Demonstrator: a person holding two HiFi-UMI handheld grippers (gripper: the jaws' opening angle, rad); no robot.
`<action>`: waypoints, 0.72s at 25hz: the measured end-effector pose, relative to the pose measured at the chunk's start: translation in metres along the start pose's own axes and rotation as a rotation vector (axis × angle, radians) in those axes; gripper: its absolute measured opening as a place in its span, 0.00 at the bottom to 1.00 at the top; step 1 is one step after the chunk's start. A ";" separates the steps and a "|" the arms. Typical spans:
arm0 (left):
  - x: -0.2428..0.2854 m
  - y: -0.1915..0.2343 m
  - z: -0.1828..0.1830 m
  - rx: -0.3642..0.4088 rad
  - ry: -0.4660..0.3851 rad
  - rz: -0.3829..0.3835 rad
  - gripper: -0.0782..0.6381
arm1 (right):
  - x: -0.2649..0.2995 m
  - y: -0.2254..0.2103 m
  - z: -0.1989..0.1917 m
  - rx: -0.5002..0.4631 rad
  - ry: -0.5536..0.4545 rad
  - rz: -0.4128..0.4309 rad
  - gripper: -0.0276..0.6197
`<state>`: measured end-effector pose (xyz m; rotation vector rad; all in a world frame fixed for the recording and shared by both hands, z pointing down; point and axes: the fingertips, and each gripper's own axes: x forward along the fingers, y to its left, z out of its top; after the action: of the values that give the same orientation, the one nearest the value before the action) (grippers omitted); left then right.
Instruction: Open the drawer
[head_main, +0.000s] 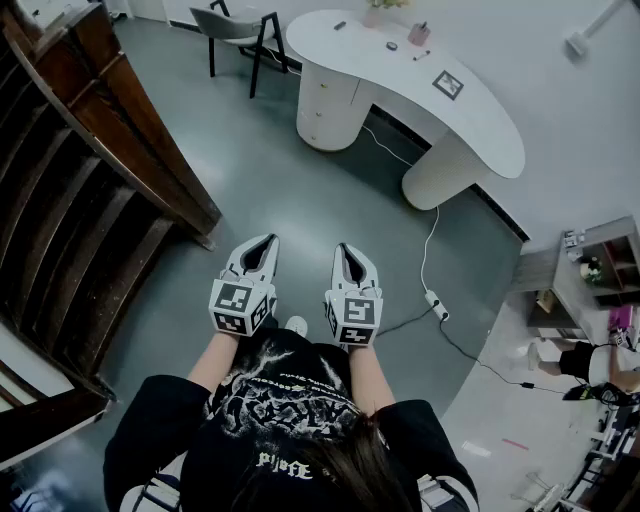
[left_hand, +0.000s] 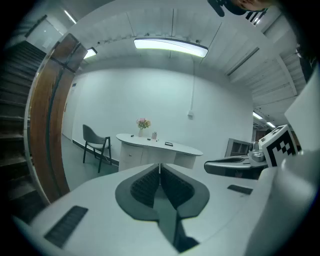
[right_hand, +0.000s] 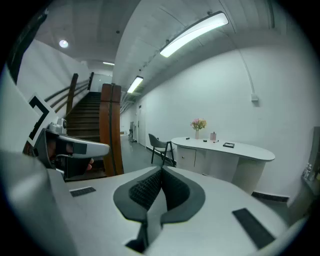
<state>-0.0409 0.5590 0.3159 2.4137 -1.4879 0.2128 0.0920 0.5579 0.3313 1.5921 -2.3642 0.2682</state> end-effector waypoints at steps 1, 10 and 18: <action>-0.001 -0.004 -0.002 0.000 -0.003 0.001 0.15 | -0.002 -0.002 -0.002 0.001 0.002 -0.001 0.08; -0.002 -0.021 -0.012 0.013 0.008 0.001 0.15 | -0.013 -0.013 -0.016 0.079 -0.007 0.009 0.08; 0.033 -0.019 -0.011 0.008 0.015 -0.040 0.15 | 0.005 -0.036 -0.022 0.085 0.019 -0.029 0.08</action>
<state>-0.0093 0.5426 0.3319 2.4408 -1.4334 0.2279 0.1261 0.5468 0.3538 1.6524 -2.3429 0.3814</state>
